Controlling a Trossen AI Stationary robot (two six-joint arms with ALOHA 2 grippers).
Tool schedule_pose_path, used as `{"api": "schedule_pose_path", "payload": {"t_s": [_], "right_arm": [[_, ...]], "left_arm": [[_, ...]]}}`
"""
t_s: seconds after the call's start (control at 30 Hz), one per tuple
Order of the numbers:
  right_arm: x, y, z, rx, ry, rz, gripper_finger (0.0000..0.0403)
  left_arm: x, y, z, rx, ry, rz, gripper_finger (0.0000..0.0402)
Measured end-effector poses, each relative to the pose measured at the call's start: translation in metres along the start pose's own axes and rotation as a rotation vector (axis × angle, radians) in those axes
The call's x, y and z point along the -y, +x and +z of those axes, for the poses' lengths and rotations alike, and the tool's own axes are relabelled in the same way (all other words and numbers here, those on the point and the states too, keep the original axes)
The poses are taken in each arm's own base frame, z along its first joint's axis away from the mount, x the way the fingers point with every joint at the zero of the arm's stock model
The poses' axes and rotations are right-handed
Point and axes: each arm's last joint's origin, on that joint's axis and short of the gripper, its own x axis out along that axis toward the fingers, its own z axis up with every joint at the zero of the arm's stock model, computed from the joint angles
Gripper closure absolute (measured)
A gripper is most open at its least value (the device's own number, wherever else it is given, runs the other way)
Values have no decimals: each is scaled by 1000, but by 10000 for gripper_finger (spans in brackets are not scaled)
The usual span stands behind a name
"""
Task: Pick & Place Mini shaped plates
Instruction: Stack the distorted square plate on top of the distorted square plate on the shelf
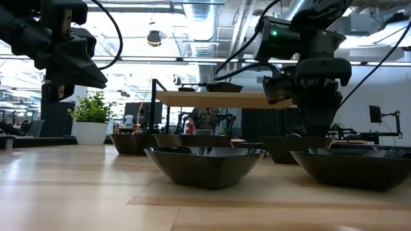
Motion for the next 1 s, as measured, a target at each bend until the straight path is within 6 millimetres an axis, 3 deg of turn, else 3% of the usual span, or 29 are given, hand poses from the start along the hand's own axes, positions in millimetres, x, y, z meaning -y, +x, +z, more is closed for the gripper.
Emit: {"api": "schedule_pose_path", "payload": {"t_s": [0.67,0.87,1.0], "right_arm": [[0,0,0,4,1,2,354],[0,-1,0,1,1,8,397],[0,-1,-1,-16,11,25,394]], "left_arm": [[0,0,0,0,0,-1,357],[0,0,0,0,0,-1,357],[0,0,0,0,0,-1,357]]}}
